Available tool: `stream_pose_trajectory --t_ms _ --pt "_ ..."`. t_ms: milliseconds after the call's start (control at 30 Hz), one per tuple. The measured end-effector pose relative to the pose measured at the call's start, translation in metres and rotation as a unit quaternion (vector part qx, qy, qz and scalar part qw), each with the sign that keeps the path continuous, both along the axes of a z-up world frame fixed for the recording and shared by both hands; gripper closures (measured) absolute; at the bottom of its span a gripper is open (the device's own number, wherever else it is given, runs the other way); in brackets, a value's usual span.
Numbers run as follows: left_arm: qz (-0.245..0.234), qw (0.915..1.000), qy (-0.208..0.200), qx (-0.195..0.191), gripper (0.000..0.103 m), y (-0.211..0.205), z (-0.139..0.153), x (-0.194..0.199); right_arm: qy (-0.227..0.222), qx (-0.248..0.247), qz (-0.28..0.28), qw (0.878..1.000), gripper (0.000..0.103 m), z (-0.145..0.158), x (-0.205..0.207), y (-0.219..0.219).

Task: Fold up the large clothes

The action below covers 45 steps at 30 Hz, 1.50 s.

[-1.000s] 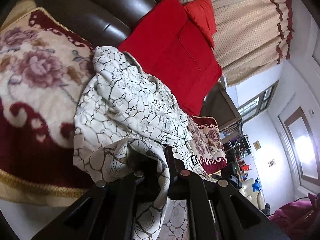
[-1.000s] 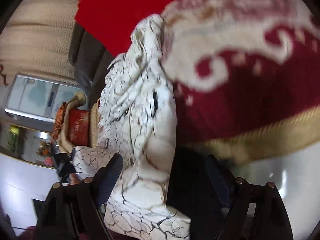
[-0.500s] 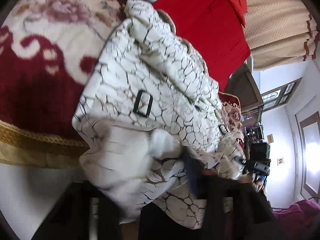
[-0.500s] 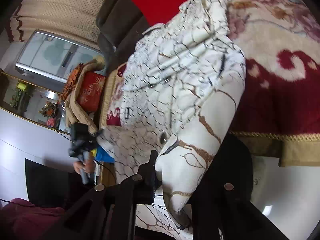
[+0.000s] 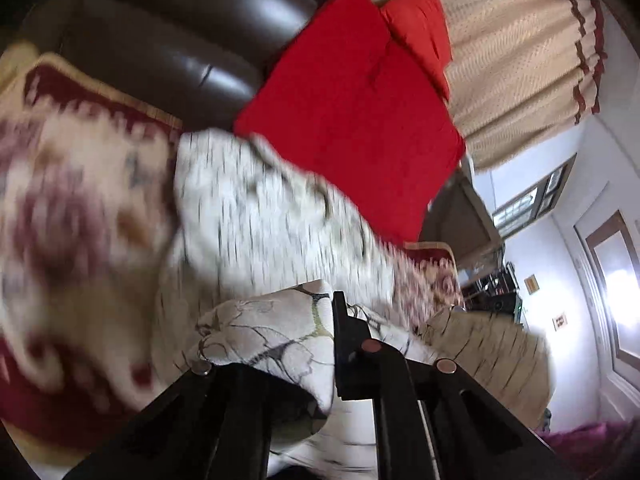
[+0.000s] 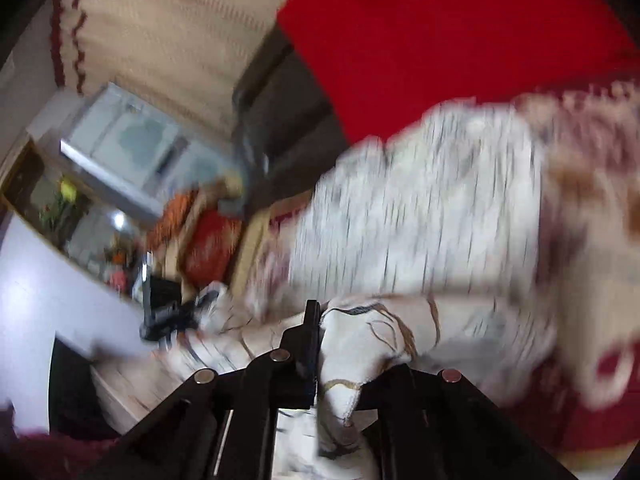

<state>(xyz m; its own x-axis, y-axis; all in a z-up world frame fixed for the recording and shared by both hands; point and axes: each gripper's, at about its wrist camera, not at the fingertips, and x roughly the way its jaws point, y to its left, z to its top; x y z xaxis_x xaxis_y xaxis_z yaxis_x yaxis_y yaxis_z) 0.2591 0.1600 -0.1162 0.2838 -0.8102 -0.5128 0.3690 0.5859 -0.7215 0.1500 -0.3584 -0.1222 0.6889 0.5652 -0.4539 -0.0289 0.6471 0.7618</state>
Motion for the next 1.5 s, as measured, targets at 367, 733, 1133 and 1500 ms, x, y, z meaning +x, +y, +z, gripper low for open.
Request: stream_pose_trajectory --t_ms 367,733,1133,1500 --pt "0.211 0.9641 0.129 -0.096 0.031 0.03 -0.091 0.144 0.14 0.097 -0.178 0.969 0.081 -0.119 0.094 -0.114" --pt "0.111 0.9928 0.043 0.0 0.027 -0.047 -0.064 0.081 0.062 -0.049 -0.039 0.996 0.065 -0.06 0.117 -0.014" --pt "0.102 0.9817 0.018 0.16 0.027 -0.074 -0.084 0.09 0.09 -0.169 -0.287 0.939 0.065 -0.049 0.136 -0.09" --pt "0.132 0.9758 -0.039 0.17 0.026 -0.04 -0.04 0.022 0.038 -0.183 -0.104 0.977 0.065 -0.029 0.071 0.026"
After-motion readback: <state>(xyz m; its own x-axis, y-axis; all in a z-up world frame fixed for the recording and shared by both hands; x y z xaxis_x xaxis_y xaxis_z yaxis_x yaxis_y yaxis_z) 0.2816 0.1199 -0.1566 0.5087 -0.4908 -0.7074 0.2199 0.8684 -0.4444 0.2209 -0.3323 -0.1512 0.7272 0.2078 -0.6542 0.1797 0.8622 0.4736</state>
